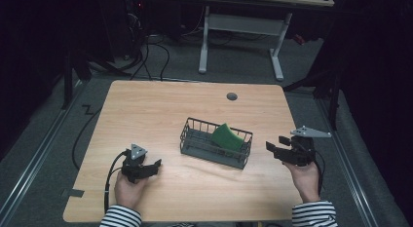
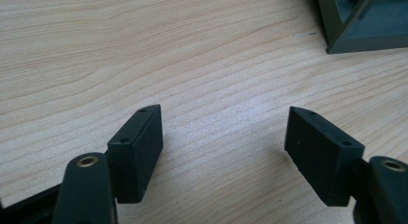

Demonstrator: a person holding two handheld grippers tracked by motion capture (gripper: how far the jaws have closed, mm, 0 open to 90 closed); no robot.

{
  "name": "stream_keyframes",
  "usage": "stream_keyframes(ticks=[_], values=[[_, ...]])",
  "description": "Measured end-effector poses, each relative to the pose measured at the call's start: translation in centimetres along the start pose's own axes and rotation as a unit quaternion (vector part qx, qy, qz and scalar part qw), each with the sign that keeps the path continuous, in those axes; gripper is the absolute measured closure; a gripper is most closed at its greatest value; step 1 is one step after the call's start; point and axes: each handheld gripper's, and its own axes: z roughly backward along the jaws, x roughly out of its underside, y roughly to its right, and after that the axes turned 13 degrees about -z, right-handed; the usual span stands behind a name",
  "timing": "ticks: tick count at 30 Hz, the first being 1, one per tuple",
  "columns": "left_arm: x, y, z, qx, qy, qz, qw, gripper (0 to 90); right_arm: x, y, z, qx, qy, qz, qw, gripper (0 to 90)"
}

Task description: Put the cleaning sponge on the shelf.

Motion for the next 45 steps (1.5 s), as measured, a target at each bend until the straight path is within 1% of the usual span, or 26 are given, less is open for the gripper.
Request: stream_keyframes(ticks=[3, 4, 6, 7, 11, 14, 17, 19, 23, 24, 33, 36, 37, 38, 39, 42, 44, 45], values=[[0.0, 0.0, 0.0, 0.0, 0.0, 0.0, 1.0, 30.0, 0.4, 0.2, 0.0, -0.002, 0.0, -0.004, 1.0, 39.1], [0.0, 0.0, 0.0, 0.0, 0.0, 0.0, 1.0, 30.0, 0.8, 0.5, 0.0, -0.003, 0.0, -0.012, 0.9999, 39.1], [0.0, 0.0, 0.0, -0.001, 0.0, 0.0, 1.0, 30.0, 1.0, 0.6, 0.0, -0.004, -0.001, -0.013, 0.9999, 39.1], [0.0, 0.0, 0.0, -0.001, 0.0, 0.0, 1.0, 30.0, 1.4, 0.7, -0.1, -0.007, 0.0, -0.019, 0.9998, 39.1], [0.0, 0.0, 0.0, 0.0, -0.001, -0.001, 1.0, 30.0, 2.1, 0.9, -0.2, -0.013, 0.001, -0.023, 0.9997, 39.0], [0.0, 0.1, 0.0, -0.002, -0.001, -0.001, 1.0, 30.0, 2.9, 1.2, -0.6, -0.017, -0.002, -0.033, 0.9993, 39.0], [0.0, 0.1, 0.0, -0.002, -0.001, -0.002, 1.0, 30.0, 3.5, 1.4, -0.9, -0.019, -0.002, -0.035, 0.9992, 39.0], [0.0, 0.1, 0.0, -0.002, -0.001, -0.002, 1.0, 30.0, 3.8, 1.4, -1.0, -0.02, -0.005, -0.044, 0.9988, 39.0], [0.0, 0.1, 0.0, -0.002, -0.001, -0.002, 1.0, 30.0, 4.4, 1.5, -1.3, -0.022, -0.007, -0.045, 0.9987, 39.0], [0.0, 0.1, 0.0, -0.002, -0.002, -0.002, 1.0, 30.0, 4.9, 1.5, -1.6, -0.023, -0.009, -0.051, 0.9984, 39.0], [0.0, 0.1, 0.0, -0.002, -0.002, -0.003, 1.0, 29.9, 6.3, 1.6, -2.5, -0.022, -0.017, -0.06, 0.9978, 38.9], [0.0, 0.1, 0.0, -0.003, -0.002, -0.003, 1.0, 29.9, 6.8, 1.5, -3.1, -0.022, -0.025, -0.063, 0.9975, 38.9], [0.0, 0.1, 0.0, -0.003, -0.002, -0.004, 1.0, 29.9, 7.1, 1.5, -3.5, -0.02, -0.028, -0.06, 0.9976, 38.9], [0.0, 0.1, 0.0, -0.003, -0.002, -0.004, 1.0, 29.9, 7.1, 1.5, -3.5, -0.02, -0.028, -0.06, 0.9976, 38.9], [0.0, 0.1, 0.0, -0.003, -0.002, -0.004, 1.0, 29.9, 7.4, 1.5, -4.0, -0.018, -0.031, -0.061, 0.9975, 38.8], [0.0, 0.1, 0.0, -0.003, -0.002, -0.004, 1.0, 29.9, 7.7, 1.5, -4.3, -0.015, -0.033, -0.064, 0.9973, 38.8], [0.0, 0.1, 0.0, -0.003, -0.002, -0.004, 1.0, 29.9, 7.8, 1.6, -4.5, -0.013, -0.033, -0.062, 0.9974, 38.8], [0.0, 0.1, 0.0, -0.003, -0.002, -0.004, 1.0, 29.9, 8.1, 1.6, -4.7, -0.01, -0.036, -0.066, 0.9971, 38.8]])
